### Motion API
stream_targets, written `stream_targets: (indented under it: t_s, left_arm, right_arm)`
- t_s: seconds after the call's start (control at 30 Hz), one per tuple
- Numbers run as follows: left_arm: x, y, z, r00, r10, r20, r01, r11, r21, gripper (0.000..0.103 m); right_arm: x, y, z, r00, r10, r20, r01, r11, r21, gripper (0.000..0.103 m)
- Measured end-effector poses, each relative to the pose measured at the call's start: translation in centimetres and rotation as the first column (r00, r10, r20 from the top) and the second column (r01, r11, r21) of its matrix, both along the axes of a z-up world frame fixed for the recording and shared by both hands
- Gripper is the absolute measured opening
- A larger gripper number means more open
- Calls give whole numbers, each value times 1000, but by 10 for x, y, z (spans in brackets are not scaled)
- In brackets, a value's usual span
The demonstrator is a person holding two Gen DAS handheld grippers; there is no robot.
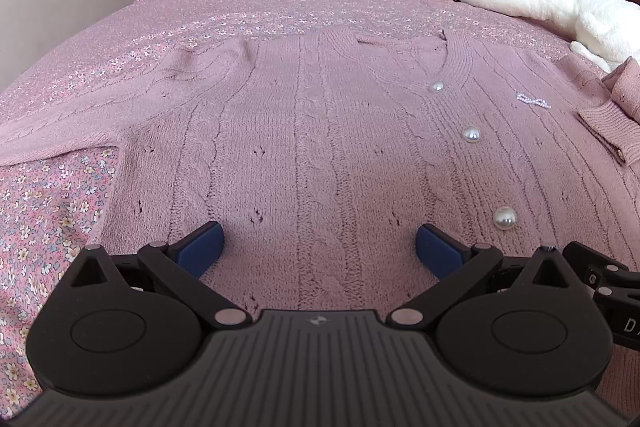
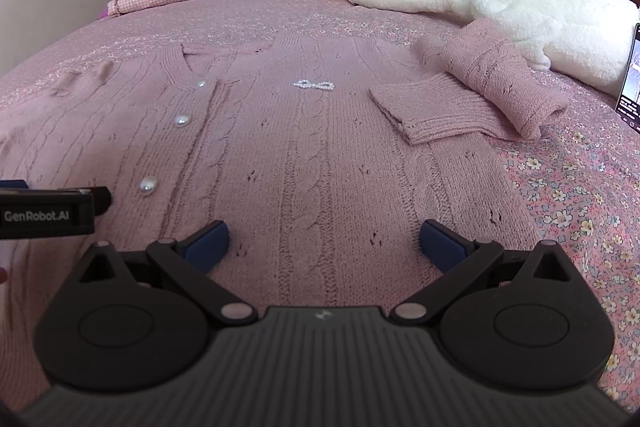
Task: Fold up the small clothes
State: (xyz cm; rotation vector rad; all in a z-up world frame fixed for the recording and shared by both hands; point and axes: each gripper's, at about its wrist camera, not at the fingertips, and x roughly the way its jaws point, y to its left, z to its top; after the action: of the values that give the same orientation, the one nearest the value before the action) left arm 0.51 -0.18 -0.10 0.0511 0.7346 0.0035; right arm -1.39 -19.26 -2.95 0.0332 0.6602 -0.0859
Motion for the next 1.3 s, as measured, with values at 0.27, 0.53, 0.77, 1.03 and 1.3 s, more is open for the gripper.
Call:
stream_targets:
  t_s: [0.27,0.53,0.77,1.03,1.3]
  left_arm:
    - [0,0,0,1000,0,0,0,1000,0,103]
    - [0,0,0,1000,0,0,0,1000,0,103]
    - [-1,1,1,1000,4,-5,-4,1000,-7,103]
    - [2,0,2,1000,5,-11,-5,1000,-9,103]
    - [4,0,2,1000,4,-24,-4,1000,-10,103]
  right_arm:
    - [0,0,0,1000,0,1,0,1000,0,103]
    - [0,0,0,1000,0,1,0,1000,-1,103]
    - [0,0,-1,1000,0,2,0,1000,0,103]
    - [1,0,1,1000,2,-1,-2,1000,1,103]
    - [1,0,1,1000,10,1,-10,1000,3,103]
